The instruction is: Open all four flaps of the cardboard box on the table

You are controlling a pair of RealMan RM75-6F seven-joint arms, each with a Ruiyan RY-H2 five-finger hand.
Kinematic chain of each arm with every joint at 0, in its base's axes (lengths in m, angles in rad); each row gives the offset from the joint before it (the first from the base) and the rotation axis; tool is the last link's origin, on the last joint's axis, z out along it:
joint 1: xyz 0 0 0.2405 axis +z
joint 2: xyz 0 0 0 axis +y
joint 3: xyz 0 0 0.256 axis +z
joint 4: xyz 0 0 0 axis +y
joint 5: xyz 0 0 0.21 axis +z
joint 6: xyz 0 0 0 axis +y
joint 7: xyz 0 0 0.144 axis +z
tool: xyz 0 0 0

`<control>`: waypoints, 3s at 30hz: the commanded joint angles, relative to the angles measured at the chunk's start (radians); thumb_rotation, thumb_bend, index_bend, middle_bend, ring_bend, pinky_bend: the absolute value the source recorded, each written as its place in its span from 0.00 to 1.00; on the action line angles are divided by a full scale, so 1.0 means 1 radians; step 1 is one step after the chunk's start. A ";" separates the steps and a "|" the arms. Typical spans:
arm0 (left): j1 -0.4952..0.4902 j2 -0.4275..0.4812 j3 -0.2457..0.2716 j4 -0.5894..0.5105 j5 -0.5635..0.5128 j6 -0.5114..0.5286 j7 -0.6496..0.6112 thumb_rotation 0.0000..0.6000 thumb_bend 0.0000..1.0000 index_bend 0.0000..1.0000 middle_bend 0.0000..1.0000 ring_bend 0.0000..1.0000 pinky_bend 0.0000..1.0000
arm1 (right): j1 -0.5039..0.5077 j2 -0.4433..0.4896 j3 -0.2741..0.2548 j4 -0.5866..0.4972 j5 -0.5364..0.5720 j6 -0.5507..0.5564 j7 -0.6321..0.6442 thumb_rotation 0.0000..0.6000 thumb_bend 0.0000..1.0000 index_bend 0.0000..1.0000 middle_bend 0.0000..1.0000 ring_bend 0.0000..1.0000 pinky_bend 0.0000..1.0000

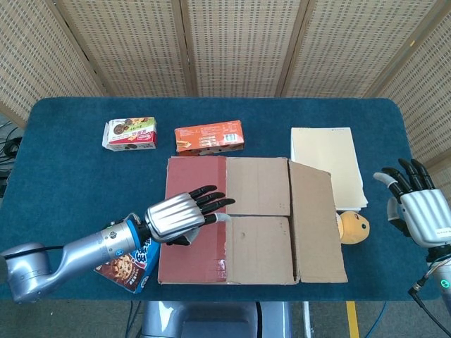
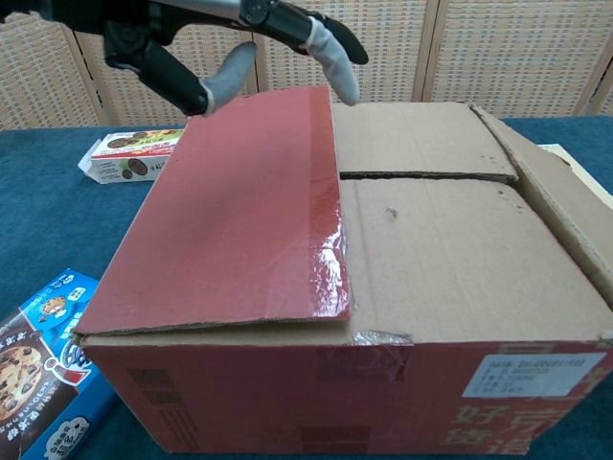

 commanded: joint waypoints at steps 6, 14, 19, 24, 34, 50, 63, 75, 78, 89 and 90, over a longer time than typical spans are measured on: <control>-0.091 -0.091 -0.015 0.036 -0.141 -0.062 0.140 0.79 0.97 0.22 0.09 0.00 0.00 | -0.007 -0.005 0.006 0.011 -0.002 0.000 0.011 1.00 0.80 0.21 0.20 0.00 0.00; -0.146 -0.168 0.008 0.080 -0.278 -0.068 0.260 0.79 0.98 0.27 0.12 0.02 0.00 | -0.012 -0.008 0.010 0.018 -0.005 -0.002 0.022 1.00 0.80 0.21 0.20 0.00 0.00; -0.182 -0.206 0.042 0.103 -0.372 -0.061 0.339 0.79 0.97 0.29 0.12 0.02 0.00 | -0.017 -0.009 0.012 0.028 -0.003 -0.002 0.034 1.00 0.81 0.21 0.20 0.00 0.00; -0.209 -0.228 0.068 0.109 -0.440 -0.041 0.394 0.79 0.97 0.29 0.12 0.02 0.00 | -0.022 -0.010 0.013 0.036 -0.002 -0.001 0.045 1.00 0.81 0.21 0.20 0.00 0.00; -0.243 -0.221 0.100 0.092 -0.519 -0.006 0.449 0.79 0.98 0.39 0.27 0.15 0.00 | -0.027 -0.018 0.018 0.047 -0.004 0.001 0.055 1.00 0.81 0.21 0.20 0.00 0.00; -0.224 -0.095 0.099 0.016 -0.514 0.049 0.422 0.79 0.98 0.47 0.37 0.23 0.05 | -0.020 -0.022 0.032 0.032 -0.009 -0.004 0.036 1.00 0.81 0.21 0.20 0.00 0.00; -0.115 0.074 0.065 -0.060 -0.393 0.125 0.284 0.79 0.97 0.47 0.37 0.23 0.05 | -0.013 -0.012 0.043 0.011 -0.003 -0.012 0.016 1.00 0.81 0.21 0.20 0.00 0.00; 0.066 0.277 0.083 -0.083 -0.202 0.224 0.067 0.79 0.96 0.47 0.37 0.23 0.05 | 0.002 -0.015 0.049 0.007 -0.001 -0.036 0.005 1.00 0.81 0.21 0.20 0.00 0.00; 0.111 0.312 0.098 -0.077 -0.150 0.250 0.012 0.79 0.95 0.47 0.37 0.23 0.05 | 0.006 -0.014 0.050 0.002 -0.001 -0.040 0.000 1.00 0.81 0.21 0.20 0.00 0.00; 0.240 0.403 0.166 -0.006 -0.030 0.287 -0.147 0.79 0.94 0.47 0.37 0.23 0.05 | 0.011 -0.012 0.055 -0.016 0.002 -0.045 -0.015 1.00 0.81 0.21 0.20 0.00 0.00; 0.246 0.408 0.166 -0.001 -0.028 0.289 -0.156 0.79 0.94 0.47 0.37 0.23 0.05 | 0.011 -0.012 0.054 -0.017 0.003 -0.046 -0.017 1.00 0.81 0.21 0.20 0.00 0.00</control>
